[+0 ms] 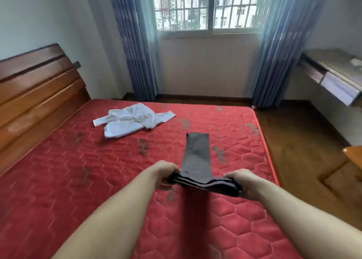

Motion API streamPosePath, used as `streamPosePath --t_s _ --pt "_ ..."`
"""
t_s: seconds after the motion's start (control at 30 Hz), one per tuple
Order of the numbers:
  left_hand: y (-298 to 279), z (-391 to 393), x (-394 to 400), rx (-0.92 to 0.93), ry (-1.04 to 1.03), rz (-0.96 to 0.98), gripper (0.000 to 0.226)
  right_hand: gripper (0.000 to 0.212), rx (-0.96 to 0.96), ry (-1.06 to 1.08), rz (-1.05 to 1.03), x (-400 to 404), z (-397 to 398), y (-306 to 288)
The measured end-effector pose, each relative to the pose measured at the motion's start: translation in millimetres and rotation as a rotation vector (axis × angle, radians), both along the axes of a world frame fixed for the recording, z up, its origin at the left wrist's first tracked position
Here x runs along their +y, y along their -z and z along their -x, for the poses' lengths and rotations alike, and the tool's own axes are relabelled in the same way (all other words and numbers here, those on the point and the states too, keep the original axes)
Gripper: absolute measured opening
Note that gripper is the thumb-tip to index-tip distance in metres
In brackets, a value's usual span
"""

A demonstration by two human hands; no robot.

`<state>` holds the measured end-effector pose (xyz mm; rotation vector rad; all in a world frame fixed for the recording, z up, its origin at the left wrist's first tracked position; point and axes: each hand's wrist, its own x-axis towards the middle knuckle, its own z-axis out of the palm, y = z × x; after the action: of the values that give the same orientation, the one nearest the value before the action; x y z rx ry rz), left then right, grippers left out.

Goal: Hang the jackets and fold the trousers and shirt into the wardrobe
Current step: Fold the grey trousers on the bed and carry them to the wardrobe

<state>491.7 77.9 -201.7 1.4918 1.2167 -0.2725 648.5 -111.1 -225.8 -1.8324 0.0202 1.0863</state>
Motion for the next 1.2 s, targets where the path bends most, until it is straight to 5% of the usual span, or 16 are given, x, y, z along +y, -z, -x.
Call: streamPosePath --t_s 0.07,0.17,0.23,0.37,0.53,0.67,0.77,0.83,0.93,1.07,1.2 --pt "-3 8 -7 -0.055 -0.007 -0.014 0.011 0.028 -0.004 0.002 -0.044 -10 5 9" --pt "-30 11 -12 -0.244 -0.068 -0.037 0.013 0.01 0.004 -0.026 -0.145 -18 1 -16" --pt "-55 15 -14 -0.317 -0.047 -0.046 0.013 0.019 0.017 -0.016 -0.258 -25 -10 -37" --pt "-94 32 -12 -0.551 0.129 0.198 0.016 0.046 0.07 -0.146 -0.508 -45 -32 -69" --pt "-91 24 -17 -0.501 0.319 -0.187 0.05 0.041 -0.334 -0.338 -0.301 -42 -34 -76" --pt "-75 15 -7 -0.461 0.468 -0.147 0.075 0.025 -0.46 -0.227 -0.28 -40 -38 -67" --pt "-68 2 -1 -0.452 0.533 -0.402 0.066 0.02 -0.501 -0.158 -0.294 -38 -46 -66" --pt "-68 -8 3 -0.565 0.382 -0.47 0.04 0.015 -0.504 -0.146 -0.313 -28 -49 -70" --pt "-76 -23 20 -0.702 0.197 -0.385 0.013 0.02 -0.33 -0.101 -0.417 -8 -54 -81" --pt "-85 -39 48 -0.939 0.023 0.063 0.031 0.036 -0.092 -0.068 -0.617 29 -64 -118" --pt "-65 -54 61 -0.767 0.223 0.235 0.031 0.049 -0.003 -0.058 -0.768 55 -80 -146"
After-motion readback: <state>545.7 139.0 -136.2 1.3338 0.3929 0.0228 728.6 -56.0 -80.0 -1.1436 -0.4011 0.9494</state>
